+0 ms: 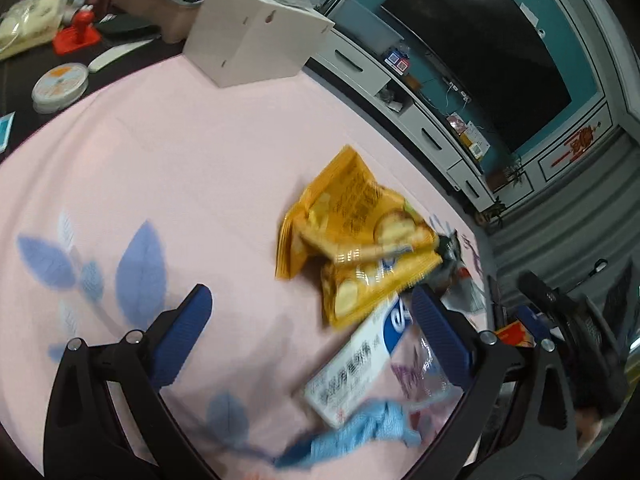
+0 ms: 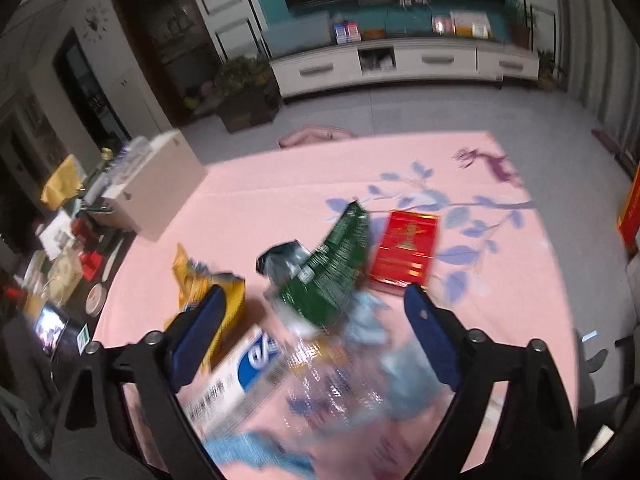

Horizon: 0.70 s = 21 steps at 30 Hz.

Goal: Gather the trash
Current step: 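Grasp the yellow chip bag with the left tool while the right grasps the green snack bag, then lift and carry the yellow and green bags with both tools over the bin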

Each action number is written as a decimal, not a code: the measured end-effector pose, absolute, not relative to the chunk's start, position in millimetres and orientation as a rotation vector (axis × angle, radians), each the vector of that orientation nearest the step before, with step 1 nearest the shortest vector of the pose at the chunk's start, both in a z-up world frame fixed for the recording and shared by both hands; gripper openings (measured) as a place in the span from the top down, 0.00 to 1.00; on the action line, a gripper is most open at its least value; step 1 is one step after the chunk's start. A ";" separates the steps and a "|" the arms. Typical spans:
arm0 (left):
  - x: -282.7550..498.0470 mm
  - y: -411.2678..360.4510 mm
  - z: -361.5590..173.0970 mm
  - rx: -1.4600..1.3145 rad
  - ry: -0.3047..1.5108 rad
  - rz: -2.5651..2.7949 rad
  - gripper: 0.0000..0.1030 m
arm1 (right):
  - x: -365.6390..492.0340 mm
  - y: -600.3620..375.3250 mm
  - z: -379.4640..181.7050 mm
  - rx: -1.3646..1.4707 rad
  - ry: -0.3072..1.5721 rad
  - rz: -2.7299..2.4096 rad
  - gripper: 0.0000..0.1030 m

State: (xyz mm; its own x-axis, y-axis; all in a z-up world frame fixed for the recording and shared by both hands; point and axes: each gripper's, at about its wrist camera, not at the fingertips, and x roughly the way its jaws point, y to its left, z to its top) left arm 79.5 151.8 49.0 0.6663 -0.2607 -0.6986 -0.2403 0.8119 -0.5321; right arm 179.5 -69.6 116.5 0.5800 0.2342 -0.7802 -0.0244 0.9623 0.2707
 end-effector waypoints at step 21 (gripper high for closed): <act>145.4 108.7 7.2 -0.548 0.911 -0.145 0.77 | 186.2 -65.7 75.9 0.253 1.014 0.204 0.85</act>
State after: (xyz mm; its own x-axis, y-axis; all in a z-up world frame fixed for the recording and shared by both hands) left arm 145.4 108.7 7.2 0.6139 -0.3452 -0.7100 -0.1076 0.8544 -0.5084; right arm 186.2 -65.7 75.9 0.5140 0.2846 -0.8092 -0.0511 0.9518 0.3023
